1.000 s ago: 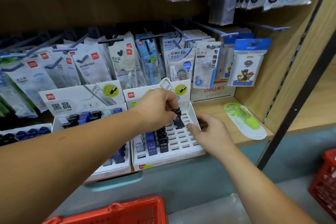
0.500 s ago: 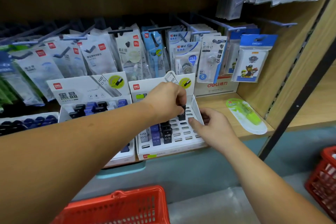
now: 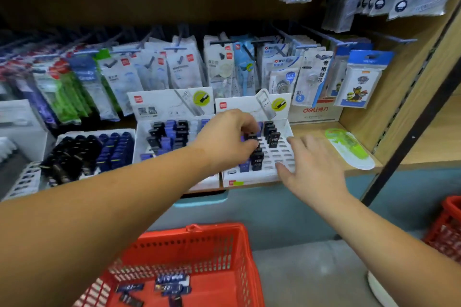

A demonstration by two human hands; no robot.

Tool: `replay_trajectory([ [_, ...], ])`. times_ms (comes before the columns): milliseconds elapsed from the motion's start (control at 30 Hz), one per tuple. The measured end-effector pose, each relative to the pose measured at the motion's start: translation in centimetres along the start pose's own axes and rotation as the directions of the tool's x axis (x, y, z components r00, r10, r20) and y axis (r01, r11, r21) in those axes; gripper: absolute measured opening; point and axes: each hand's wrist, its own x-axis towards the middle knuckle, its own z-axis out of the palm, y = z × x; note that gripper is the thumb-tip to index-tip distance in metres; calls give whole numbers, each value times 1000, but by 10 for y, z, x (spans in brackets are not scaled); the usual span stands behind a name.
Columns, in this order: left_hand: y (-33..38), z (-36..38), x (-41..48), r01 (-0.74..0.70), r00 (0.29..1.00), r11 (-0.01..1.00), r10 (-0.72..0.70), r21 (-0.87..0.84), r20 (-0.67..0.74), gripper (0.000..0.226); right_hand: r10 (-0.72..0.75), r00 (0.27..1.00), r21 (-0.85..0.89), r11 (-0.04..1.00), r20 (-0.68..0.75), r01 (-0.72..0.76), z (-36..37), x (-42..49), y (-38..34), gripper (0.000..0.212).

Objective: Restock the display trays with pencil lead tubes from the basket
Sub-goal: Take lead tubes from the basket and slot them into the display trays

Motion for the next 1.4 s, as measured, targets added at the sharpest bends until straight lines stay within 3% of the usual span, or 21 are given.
replay_trajectory([
  [67,-10,-14,-40,0,999,1000,-1,-27,-42,19,-175,973,-61,984,-151,168,-6,-18,-22,36],
  [167,-32,-30,-106,69,997,995,-71,-75,-20,8,-238,965,39,969,-113,244,-8,-50,-60,30],
  [267,-62,-34,-167,184,983,980,-181,-81,39,8,-201,959,192,968,201,162,-5,-83,-96,31],
  [367,-96,-21,-223,279,955,959,-274,-37,110,6,-220,824,267,960,523,87,11,-124,-125,36],
  [467,-130,2,-268,374,911,927,-362,-26,197,9,-243,719,292,955,652,58,36,-166,-146,53],
  [733,-213,92,-317,563,771,826,-521,-11,366,9,-33,528,160,967,849,-197,146,-216,-168,41],
  [933,-267,146,-336,674,627,735,-623,77,468,33,202,323,-24,877,925,-480,230,-244,-161,35],
  [1033,-290,158,-337,709,568,692,-674,136,472,39,247,278,-101,886,928,-453,251,-253,-154,35],
  [1133,-309,172,-337,694,572,698,-683,175,454,39,281,258,-148,888,924,-435,264,-251,-149,29],
  [1300,-327,186,-341,655,597,695,-717,298,359,48,280,316,1,747,906,-665,276,-234,-163,21],
  [1400,-332,185,-342,704,535,643,-760,302,370,46,234,341,116,646,911,-755,280,-232,-177,18],
])
